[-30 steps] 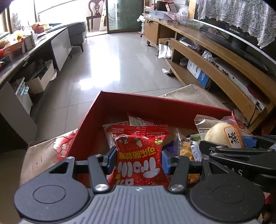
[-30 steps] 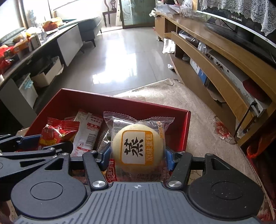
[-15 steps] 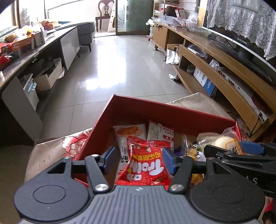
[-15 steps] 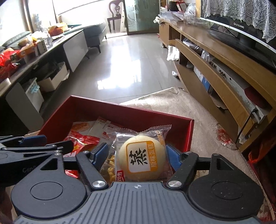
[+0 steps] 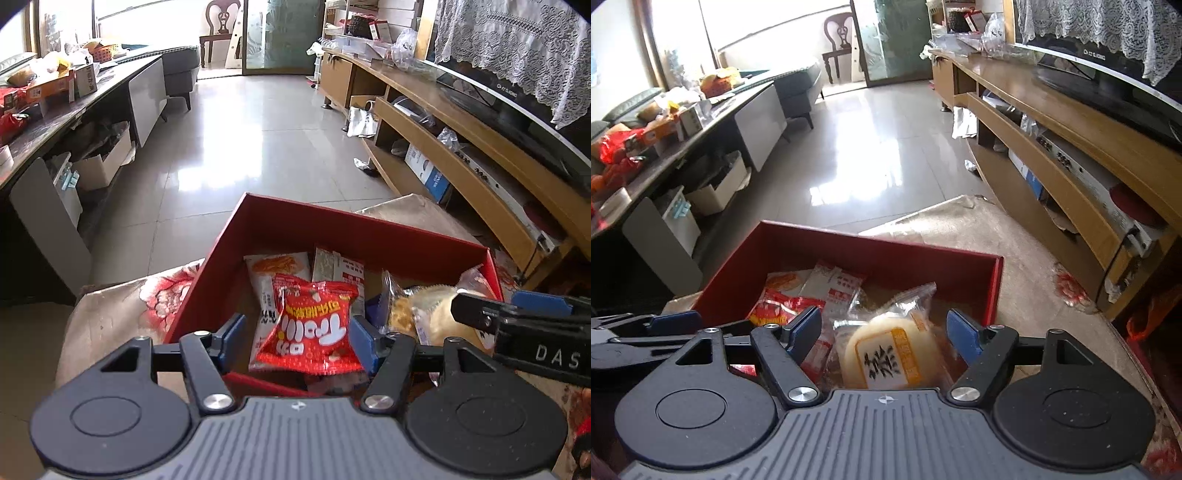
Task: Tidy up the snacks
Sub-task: 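Open both tools to drop the Trolli bag and cake into the red box, then grasp the white-silver packet with the left tool while the right tool grasps the gold biscuit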
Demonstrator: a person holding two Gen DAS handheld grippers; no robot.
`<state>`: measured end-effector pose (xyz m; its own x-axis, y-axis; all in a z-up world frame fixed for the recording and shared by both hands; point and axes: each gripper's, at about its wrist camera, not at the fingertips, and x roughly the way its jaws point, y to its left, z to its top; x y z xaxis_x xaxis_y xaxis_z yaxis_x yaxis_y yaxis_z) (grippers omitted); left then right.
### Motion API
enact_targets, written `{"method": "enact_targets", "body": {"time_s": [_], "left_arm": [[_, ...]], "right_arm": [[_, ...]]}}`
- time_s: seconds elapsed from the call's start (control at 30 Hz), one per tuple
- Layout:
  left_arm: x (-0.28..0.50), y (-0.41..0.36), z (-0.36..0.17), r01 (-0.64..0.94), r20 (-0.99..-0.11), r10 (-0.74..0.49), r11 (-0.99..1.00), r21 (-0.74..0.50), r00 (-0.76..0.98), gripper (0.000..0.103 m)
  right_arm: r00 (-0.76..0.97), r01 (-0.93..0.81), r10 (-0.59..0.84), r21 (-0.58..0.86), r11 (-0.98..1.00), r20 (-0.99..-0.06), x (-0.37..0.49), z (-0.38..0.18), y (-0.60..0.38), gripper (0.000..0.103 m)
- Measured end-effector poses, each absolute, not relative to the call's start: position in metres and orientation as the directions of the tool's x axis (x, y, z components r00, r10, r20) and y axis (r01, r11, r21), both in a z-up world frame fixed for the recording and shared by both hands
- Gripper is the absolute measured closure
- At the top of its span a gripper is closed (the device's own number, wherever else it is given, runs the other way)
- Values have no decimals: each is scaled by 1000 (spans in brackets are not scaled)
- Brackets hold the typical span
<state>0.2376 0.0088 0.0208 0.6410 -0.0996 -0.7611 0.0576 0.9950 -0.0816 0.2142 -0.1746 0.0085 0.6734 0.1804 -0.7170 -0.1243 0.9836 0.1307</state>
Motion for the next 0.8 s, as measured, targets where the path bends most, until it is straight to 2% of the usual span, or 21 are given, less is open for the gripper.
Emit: {"method": "enact_targets", "body": {"time_s": [0.23,0.47,0.8], "left_arm": [[210,7,13,91,-788,-135,991,-100,601,41],[181,-13,-15,164,-849,-169,981,-99,500,41],[183,-34,-55,144,-910,-170,982,-124,378,39]], "right_arm": [[655,-147,154,75,986,-740,185,5,-171,22],[634,-109,141,92,990,-761,157,3,-188,21],[602,-142,166,100,985,-781,128,-2,-195,19]]}}
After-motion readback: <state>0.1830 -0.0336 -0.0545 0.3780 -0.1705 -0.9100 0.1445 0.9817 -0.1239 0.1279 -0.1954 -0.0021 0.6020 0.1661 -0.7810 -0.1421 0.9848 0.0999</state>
